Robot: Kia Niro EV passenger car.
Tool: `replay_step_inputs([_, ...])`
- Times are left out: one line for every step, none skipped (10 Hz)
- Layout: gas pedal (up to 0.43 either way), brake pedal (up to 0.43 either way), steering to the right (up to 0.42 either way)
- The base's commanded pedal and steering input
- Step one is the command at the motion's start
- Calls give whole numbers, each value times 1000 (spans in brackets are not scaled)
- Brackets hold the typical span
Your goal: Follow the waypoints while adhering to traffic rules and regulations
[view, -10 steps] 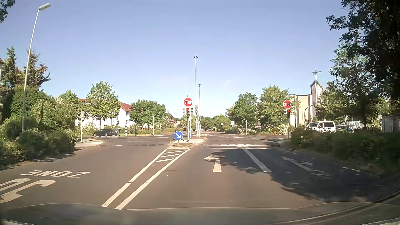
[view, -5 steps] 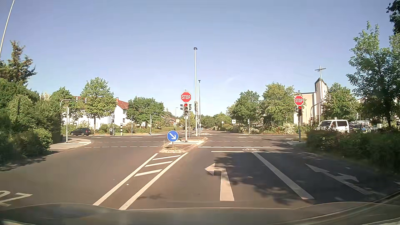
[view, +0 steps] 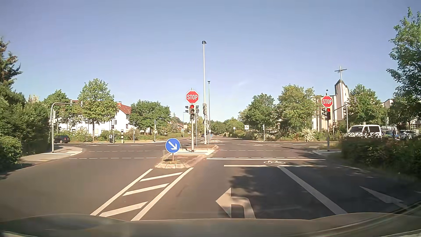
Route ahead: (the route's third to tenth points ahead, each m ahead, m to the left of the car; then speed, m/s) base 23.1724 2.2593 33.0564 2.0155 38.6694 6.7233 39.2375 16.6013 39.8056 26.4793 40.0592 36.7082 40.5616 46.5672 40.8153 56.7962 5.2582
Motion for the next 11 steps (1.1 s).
replay_step_inputs([0, 232, 14])
replay_step_inputs([0, 232, 16])
replay_step_inputs([0, 238, 20])
replay_step_inputs([0, 238, 22])
replay_step_inputs([0, 238, 21])
replay_step_inputs([0, 238, 20])
replay_step_inputs([0, 232, 21])
replay_step_inputs([0, 226, 24])
replay_step_inputs([0, 232, 31])
replay_step_inputs([0, 232, 38])
replay_step_inputs([0, 238, 41])
